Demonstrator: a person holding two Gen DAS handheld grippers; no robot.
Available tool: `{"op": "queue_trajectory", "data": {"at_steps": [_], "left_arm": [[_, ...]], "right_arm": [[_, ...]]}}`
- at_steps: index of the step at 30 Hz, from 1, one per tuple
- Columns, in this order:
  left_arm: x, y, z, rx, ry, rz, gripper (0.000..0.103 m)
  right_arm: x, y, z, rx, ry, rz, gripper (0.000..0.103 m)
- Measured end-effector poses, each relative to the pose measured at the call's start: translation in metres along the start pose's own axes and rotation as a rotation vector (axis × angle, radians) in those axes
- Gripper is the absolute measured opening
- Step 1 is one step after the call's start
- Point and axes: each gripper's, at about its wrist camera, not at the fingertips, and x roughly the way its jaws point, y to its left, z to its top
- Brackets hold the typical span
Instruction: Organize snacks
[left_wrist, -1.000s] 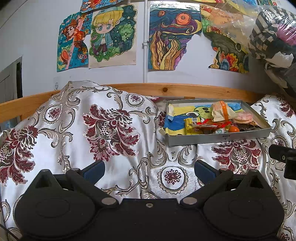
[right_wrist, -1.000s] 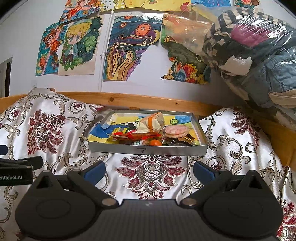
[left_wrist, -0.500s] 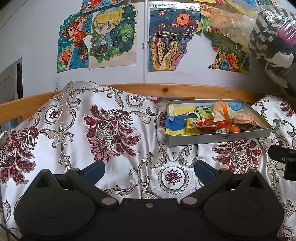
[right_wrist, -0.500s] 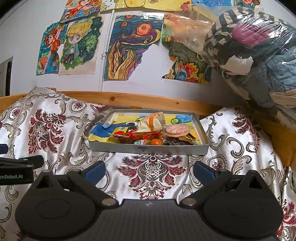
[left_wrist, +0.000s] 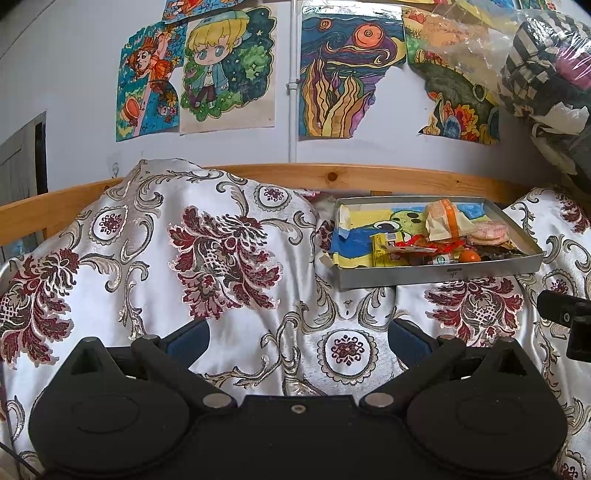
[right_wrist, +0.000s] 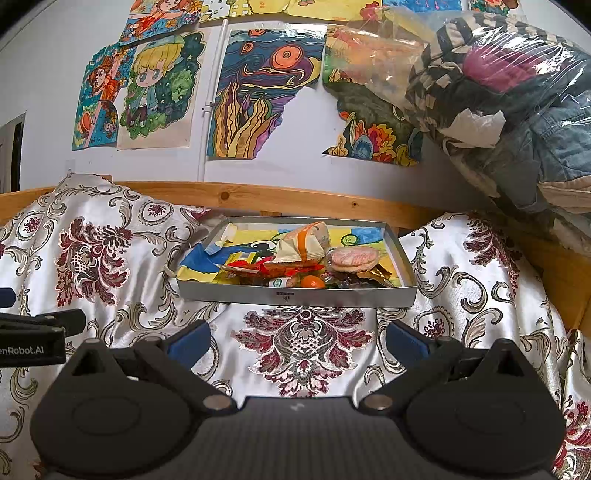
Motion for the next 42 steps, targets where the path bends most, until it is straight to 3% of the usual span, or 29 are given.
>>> {"op": "queue_trajectory", "data": {"at_steps": [10,42], "left_arm": [[-0.0031,0.0008,0.0017,-0.009,-0.002,-0.038,0.102],[-0.0011,0.0047,-0.001,-0.027,0.009,-0.02,0.102]], "right_arm": [[0.0,0.0006,-0.001,0.001,0.004,0.008,0.103],[0.0007,0.0006,-0.0005,0.003,0.006,0.008,0.103]]}}
